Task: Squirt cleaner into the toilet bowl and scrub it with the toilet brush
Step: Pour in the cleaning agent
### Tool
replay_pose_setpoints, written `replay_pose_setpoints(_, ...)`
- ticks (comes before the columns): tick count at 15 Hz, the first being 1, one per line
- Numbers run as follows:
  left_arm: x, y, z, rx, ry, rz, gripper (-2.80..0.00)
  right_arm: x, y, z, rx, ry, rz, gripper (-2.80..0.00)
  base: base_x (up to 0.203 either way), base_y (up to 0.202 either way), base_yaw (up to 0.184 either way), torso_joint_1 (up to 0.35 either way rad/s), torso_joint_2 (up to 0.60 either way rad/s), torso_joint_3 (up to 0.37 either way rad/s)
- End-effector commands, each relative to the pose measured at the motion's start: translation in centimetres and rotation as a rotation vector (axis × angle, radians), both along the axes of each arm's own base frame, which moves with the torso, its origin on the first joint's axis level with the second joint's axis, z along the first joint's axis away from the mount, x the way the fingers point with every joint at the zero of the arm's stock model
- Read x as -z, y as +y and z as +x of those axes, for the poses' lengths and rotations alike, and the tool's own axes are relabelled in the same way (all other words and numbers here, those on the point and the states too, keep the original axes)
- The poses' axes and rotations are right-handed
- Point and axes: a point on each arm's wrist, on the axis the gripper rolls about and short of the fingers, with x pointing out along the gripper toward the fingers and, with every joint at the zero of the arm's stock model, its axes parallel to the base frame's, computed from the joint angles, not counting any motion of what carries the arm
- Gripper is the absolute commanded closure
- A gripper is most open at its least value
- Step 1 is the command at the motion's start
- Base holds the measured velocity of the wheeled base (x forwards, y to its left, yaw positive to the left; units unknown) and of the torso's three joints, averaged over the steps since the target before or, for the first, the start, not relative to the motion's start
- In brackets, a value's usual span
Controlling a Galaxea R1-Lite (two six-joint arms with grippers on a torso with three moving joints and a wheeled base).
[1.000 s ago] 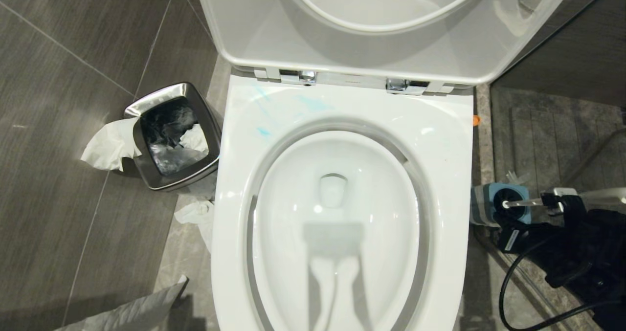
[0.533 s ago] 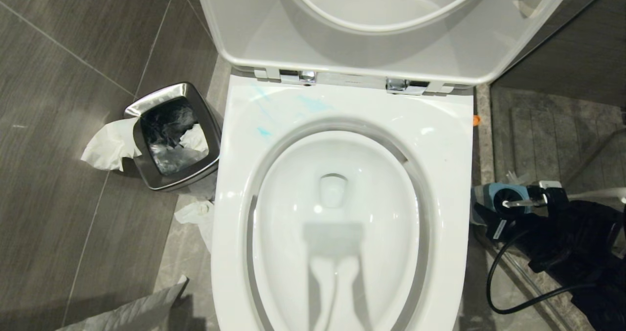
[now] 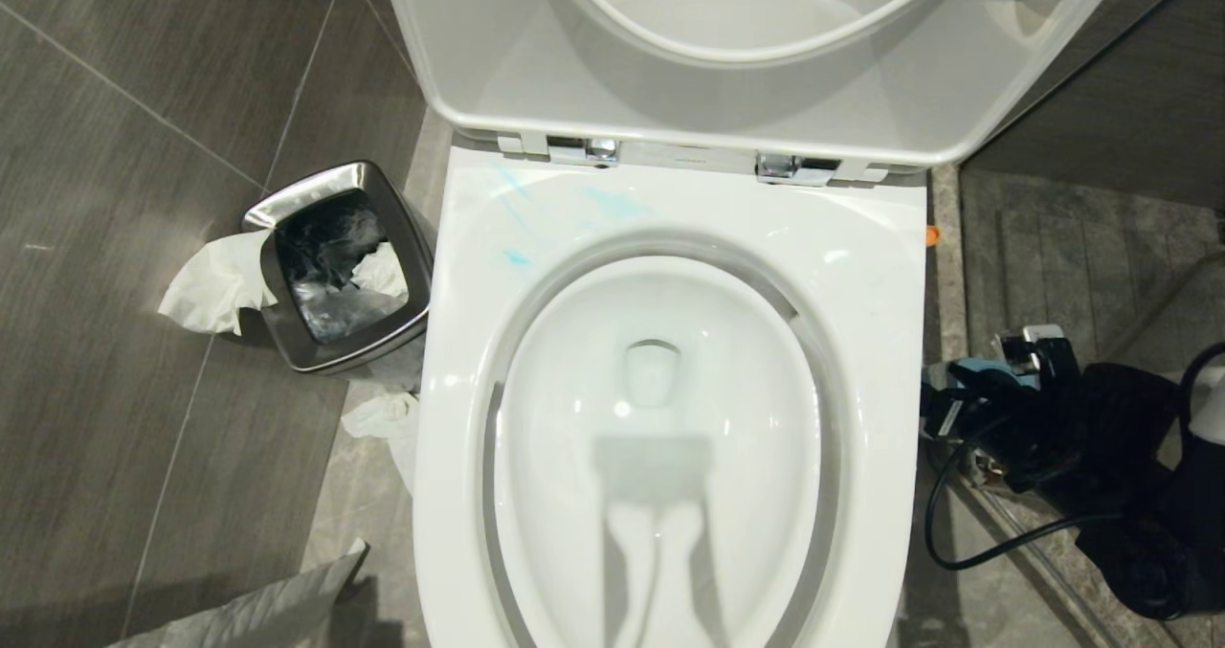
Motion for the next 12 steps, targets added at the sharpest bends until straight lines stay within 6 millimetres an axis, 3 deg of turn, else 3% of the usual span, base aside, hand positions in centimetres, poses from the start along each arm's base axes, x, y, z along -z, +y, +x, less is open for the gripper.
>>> replay_pose_setpoints(1, 0.0, 0.0, 0.0, 0.0, 0.002, 0.0, 0.0, 0.4, 0.0, 1.1, -0.004, -0.016, -0.01, -2.8, 0.0, 0.0, 0.0, 0.0, 0.0, 0.0)
replay_pose_setpoints(8, 0.0, 0.0, 0.0, 0.0, 0.002, 0.0, 0.0, -0.2, 0.2, 4.6, -0.123, -0.118, -0.01, -2.8, 0.0, 0.0, 0.0, 0.0, 0.0, 0.0)
replay_pose_setpoints(12, 0.0, 0.0, 0.0, 0.0, 0.002, 0.0, 0.0, 1.0, -0.6, 5.9, -0.15, -0.131, -0.078, -2.8, 0.0, 0.0, 0.0, 0.0, 0.0, 0.0)
